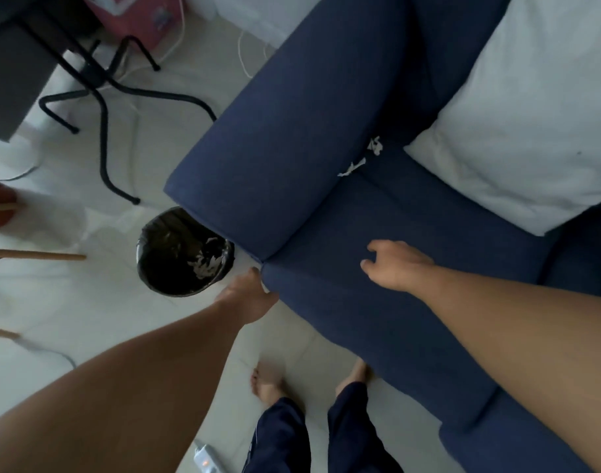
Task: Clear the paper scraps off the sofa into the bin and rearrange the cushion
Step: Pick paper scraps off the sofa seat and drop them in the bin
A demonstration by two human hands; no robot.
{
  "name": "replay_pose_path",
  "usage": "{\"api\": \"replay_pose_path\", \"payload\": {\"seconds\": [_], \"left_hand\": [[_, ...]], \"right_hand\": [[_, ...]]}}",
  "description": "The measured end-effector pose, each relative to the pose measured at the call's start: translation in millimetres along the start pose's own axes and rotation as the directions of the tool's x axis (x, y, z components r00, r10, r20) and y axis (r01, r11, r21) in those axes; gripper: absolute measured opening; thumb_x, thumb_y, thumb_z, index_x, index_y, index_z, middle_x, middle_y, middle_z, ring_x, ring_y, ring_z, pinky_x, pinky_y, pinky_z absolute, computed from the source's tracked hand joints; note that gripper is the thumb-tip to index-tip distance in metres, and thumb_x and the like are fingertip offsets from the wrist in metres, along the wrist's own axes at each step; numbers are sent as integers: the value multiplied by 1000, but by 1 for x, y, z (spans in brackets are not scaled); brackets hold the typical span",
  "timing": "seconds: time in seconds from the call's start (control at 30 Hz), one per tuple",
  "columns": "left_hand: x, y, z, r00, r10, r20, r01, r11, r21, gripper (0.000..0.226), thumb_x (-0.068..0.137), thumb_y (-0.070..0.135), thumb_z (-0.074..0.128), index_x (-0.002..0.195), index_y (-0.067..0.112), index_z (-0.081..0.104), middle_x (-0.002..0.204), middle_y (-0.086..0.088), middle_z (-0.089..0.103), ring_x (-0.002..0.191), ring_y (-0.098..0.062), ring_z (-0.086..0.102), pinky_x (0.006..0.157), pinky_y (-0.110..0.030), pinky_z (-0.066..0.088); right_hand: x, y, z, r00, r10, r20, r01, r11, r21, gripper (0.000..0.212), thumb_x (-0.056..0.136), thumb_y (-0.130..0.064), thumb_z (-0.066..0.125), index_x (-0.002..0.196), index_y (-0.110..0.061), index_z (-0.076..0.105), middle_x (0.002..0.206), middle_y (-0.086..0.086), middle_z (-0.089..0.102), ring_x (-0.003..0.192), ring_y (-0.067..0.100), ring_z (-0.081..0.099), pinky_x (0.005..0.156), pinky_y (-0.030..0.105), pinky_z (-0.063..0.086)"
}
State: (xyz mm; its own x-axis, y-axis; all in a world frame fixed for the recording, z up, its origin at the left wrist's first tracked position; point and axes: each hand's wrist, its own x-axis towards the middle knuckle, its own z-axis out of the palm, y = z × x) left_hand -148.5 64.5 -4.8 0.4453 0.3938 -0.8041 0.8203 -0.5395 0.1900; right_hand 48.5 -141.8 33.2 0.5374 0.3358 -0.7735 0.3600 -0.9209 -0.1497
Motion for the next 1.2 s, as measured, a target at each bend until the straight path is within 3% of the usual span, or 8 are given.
{"api": "replay_pose_path", "payload": {"seconds": [0.1,0.2,0.4,0.67,0.9,1.03,1.2], "left_hand": [[5,37,8,994,108,24,-107,994,-4,58,83,52,52,134,25,54,127,-4,63,109,-28,60,86,-39,53],[8,71,15,996,83,23,-83,997,2,57,76,54,53,121,18,58,113,-9,65,101,-32,62,72,-36,48],[21,132,22,1000,14,6,-14,1000,-11,75,90,54,65,150,17,41,143,-9,53,122,-32,57,99,-45,51],[33,190,17,999,33,-17,-33,999,31,76,90,53,64,153,19,38,147,-6,50,124,-31,57,100,-44,51],[47,218,3,996,67,-54,-63,996,59,69,91,48,65,149,19,43,138,-7,56,102,-23,56,88,-36,51],[63,230,-10,996,83,-44,-79,994,72,71,92,48,65,151,18,41,141,-7,53,116,-27,58,97,-41,52],[91,249,-28,992,112,-53,-106,990,96,70,92,46,65,151,16,42,143,-7,51,121,-26,56,99,-40,50]], "right_hand": [[0,31,-10,1000,20,-3,-20,1000,20,53,103,-49,46,153,-32,41,142,0,54,118,25,58,87,38,51],[0,62,-20,999,38,-8,-38,999,37,54,104,-48,46,155,-31,39,144,0,53,121,26,57,84,37,49],[8,114,-44,996,82,-41,-79,995,57,52,104,-45,46,153,-31,41,145,0,52,122,26,58,84,37,50],[24,152,-62,995,86,-40,-82,991,105,49,104,-44,46,150,-30,45,138,0,56,115,26,60,79,36,50],[34,167,-64,996,83,-33,-78,987,141,49,103,-44,47,149,-30,45,132,-2,59,111,23,59,81,37,51],[41,169,-58,996,82,-16,-79,984,158,48,103,-44,48,148,-29,47,133,-1,58,102,21,58,85,37,54],[51,183,-48,996,91,0,-90,977,193,48,102,-47,47,147,-30,48,135,0,57,108,22,59,90,41,55]]}}
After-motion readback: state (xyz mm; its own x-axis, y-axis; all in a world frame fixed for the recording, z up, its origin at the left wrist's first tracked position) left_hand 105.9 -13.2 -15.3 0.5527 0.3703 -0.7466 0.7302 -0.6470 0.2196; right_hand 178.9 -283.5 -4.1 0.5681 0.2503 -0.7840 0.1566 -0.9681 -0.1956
